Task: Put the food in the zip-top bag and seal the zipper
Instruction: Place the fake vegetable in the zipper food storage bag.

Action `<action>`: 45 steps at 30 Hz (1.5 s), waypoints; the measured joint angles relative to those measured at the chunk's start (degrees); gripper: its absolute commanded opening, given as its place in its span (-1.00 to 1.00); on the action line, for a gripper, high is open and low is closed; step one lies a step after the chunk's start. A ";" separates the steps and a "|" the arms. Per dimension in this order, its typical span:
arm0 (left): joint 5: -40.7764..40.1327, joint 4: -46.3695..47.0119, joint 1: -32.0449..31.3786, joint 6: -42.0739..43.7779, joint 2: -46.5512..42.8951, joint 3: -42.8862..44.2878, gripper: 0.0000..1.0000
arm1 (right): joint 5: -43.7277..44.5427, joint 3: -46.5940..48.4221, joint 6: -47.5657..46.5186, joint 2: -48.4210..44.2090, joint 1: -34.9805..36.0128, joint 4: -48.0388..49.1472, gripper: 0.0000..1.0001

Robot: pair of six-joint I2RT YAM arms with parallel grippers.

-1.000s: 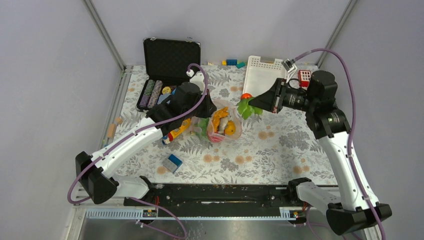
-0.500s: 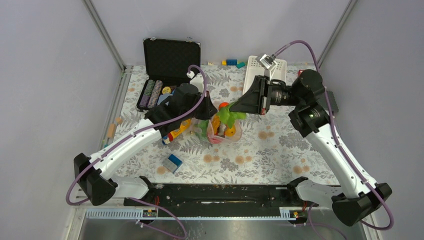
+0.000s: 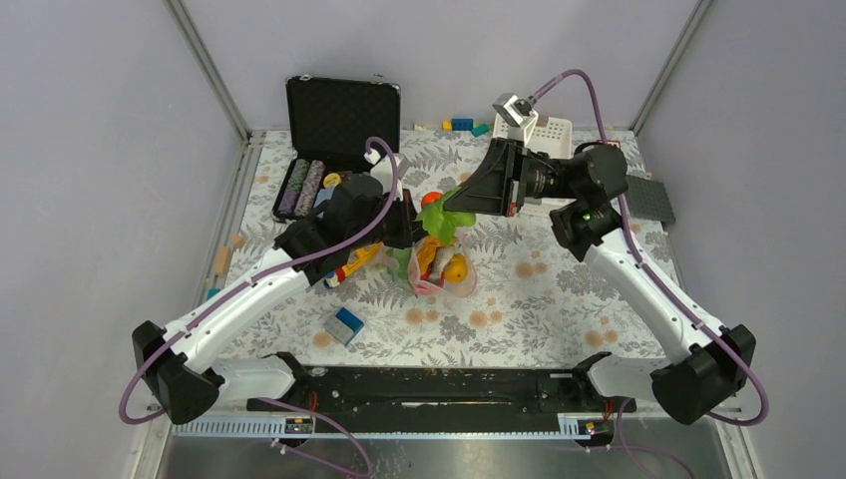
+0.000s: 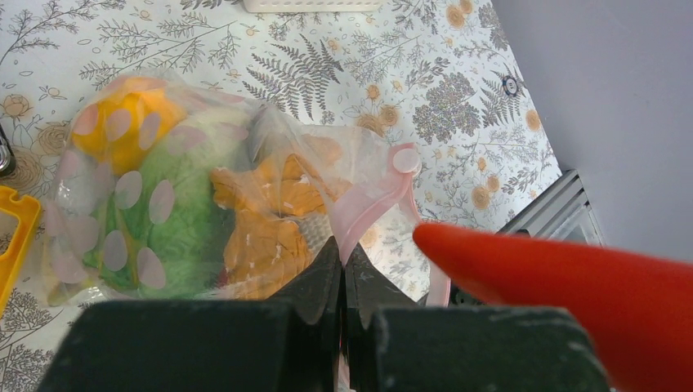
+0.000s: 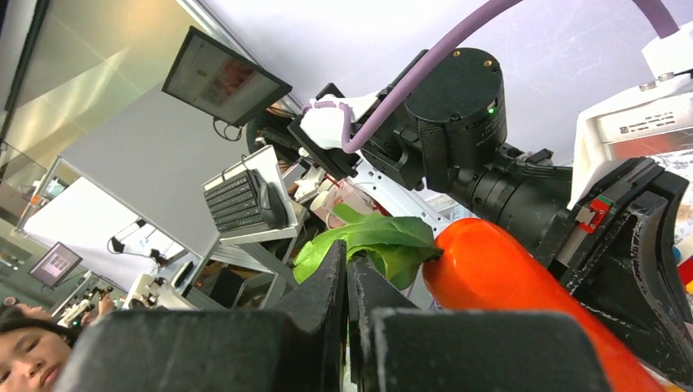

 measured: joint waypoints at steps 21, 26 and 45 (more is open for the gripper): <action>0.42 0.02 0.22 -0.70 0.00 0.00 -1.00 | -0.50 -6.86 7.91 5.44 0.68 13.70 -1.00; 0.50 0.02 0.26 -0.90 0.00 -0.02 -1.00 | -0.52 -7.08 7.87 8.46 0.68 14.91 -1.00; 0.37 -0.02 0.61 -1.31 -0.46 -0.13 -1.00 | 11.85 -11.93 -36.92 -1.95 1.01 -38.05 -1.00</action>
